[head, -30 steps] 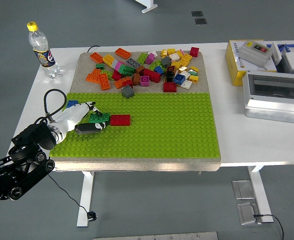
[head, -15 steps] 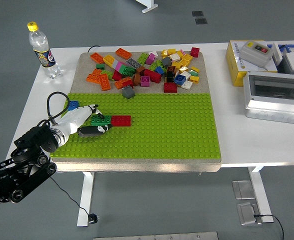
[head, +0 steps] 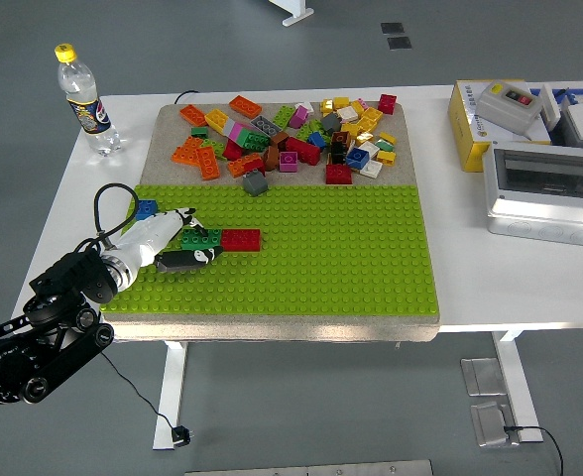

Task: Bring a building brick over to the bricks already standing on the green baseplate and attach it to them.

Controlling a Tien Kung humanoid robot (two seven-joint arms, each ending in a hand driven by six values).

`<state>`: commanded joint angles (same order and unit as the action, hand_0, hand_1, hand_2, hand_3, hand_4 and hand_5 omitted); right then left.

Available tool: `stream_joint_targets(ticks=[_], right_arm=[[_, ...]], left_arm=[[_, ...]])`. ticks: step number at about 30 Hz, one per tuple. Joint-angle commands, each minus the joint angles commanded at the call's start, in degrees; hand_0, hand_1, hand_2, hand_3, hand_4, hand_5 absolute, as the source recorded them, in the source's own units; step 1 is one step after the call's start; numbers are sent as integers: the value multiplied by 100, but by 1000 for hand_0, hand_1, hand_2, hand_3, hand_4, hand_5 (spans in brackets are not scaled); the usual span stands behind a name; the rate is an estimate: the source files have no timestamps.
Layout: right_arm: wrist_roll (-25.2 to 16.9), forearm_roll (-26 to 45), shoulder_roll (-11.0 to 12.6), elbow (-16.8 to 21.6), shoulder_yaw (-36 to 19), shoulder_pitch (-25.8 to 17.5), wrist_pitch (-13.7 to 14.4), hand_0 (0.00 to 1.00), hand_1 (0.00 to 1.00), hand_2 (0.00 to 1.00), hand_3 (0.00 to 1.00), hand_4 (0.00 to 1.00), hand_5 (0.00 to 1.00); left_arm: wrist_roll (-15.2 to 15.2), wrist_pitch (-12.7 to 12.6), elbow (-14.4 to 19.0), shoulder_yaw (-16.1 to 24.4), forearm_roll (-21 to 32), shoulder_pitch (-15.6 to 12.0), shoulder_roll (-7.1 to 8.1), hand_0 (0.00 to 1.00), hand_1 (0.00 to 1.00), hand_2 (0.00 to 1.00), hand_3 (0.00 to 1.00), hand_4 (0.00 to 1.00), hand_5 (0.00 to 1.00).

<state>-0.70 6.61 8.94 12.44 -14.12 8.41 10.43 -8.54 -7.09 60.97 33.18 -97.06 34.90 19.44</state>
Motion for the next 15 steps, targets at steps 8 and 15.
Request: stream_joint_targets(ticks=[8,15], right_arm=[[-4,14,8,2,3,5,3,688,631,677,667,456,769],[-5,28,17,1,31,-5,6,687,631,678,668,457,769]], left_arm=[[-82,67,250,196,-25,-24,73,998,990,991,694,761,773],[-79,108,808,617,143,-117,214,998,980,972,723,758,765]])
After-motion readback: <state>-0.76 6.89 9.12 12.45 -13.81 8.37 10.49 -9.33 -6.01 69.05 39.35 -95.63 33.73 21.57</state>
